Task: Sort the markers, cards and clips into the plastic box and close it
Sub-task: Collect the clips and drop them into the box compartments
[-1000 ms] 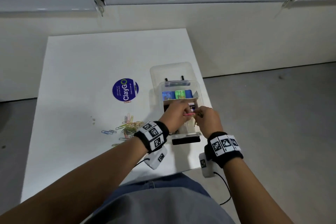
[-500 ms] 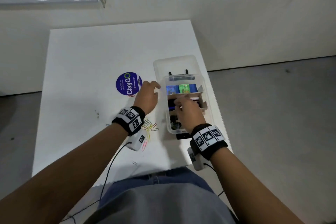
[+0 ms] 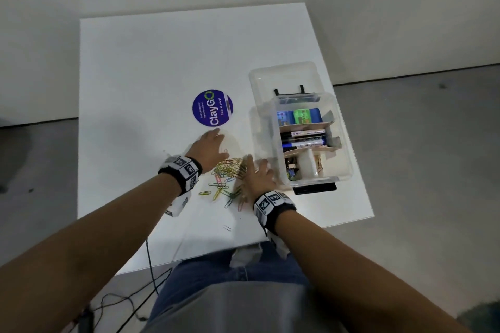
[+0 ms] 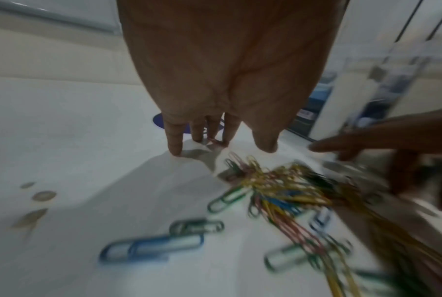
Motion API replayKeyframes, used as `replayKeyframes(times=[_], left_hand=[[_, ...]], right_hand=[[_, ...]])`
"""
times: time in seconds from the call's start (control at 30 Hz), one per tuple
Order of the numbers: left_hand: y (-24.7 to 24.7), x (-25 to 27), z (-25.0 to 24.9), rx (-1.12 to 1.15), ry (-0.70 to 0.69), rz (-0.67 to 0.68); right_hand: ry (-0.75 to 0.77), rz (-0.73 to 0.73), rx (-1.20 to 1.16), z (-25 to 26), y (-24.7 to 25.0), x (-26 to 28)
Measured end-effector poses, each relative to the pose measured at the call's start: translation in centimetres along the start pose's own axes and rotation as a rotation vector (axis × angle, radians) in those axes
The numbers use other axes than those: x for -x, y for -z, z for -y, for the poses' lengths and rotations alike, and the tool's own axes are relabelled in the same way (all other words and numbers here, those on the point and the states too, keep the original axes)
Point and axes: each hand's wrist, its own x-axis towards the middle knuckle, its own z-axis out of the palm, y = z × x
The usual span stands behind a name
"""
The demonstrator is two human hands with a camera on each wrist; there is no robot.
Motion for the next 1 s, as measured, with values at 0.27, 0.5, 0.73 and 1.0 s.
replayKeyframes(times=[0.27, 0.5, 0.73, 1.0], left_hand=[[-3.6, 4.5, 1.5, 0.043, -0.117, -0.148], [-2.3, 3.4, 1.7, 0.076, -0.080, -0.106], [0.4, 4.9, 1.9, 0.291, 0.040, -0.229], [6.1, 7.2, -4.3, 0.737, 0.013, -0.415]], right_hand=[[0.184, -0.030, 0.010, 1.2, 0.1, -2.5], [0.134, -0.049, 0.014, 2.6, 1.2, -2.8], [0.170, -0.197, -0.098, 2.7, 2.9, -1.8], [0.310, -0.419, -0.430, -0.2, 8.9, 1.7]])
